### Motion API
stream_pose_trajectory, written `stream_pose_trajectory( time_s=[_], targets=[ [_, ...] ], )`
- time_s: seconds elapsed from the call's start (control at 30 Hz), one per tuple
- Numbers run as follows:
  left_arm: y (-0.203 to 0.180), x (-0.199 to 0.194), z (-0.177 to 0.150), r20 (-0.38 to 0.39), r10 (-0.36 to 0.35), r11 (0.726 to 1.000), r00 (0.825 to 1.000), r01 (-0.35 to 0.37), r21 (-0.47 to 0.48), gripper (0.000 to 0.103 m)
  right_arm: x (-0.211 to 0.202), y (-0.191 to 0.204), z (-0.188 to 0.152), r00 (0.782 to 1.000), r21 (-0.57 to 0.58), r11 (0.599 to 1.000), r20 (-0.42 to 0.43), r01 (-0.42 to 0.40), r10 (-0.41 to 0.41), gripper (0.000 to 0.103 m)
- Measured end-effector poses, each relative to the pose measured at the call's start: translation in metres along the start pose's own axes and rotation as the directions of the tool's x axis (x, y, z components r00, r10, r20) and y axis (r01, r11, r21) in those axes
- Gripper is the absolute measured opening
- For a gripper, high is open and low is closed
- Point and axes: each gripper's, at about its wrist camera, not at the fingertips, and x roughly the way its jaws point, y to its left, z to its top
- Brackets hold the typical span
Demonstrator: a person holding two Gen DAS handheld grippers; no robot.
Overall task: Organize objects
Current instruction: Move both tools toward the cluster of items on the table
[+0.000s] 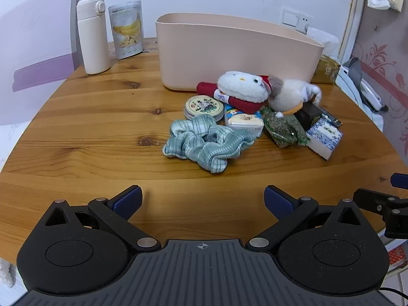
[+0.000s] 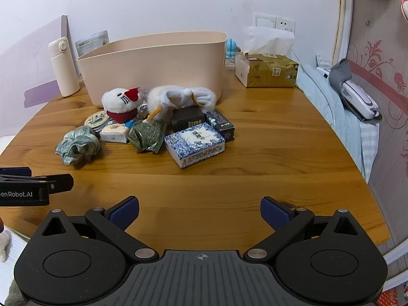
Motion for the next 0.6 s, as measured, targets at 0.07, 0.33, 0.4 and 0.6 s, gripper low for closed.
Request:
stream_pose_trajectory(
  time_s=[0.07,0.33,0.4,0.6],
  targets=[
    [0.001,0.001,0.001,0.003,-0.002,1.000,1.000,0.002,-0.004,0.103,0.001,0.000,0.002,1.000,-0.002,1.000,0.002,0.004,-0.003,0.103],
    [0.003,0.006,0.007,-0.003,-0.005,1.000,1.000,0.005,-0.011,0.103,0.005,-0.002,0.009,1.000,0.003,1.000,0.005,0.007,-0.007,0.103],
    [0.004,0.007,0.010,0.001,-0.003,1.000,1.000,0.003,-0.012,0.103,0.008,-0.002,0.010,1.000,0.004,1.000,0.003,0.005,-0.005,0.103],
    [0.006,0.013,0.016,0.002,0.007,1.000,1.000,-0.007,-0.016,0.103,0.019,-0.001,0.017,1.000,-0.015,1.000,-0.003,0.011,-0.011,0.103]
  ],
)
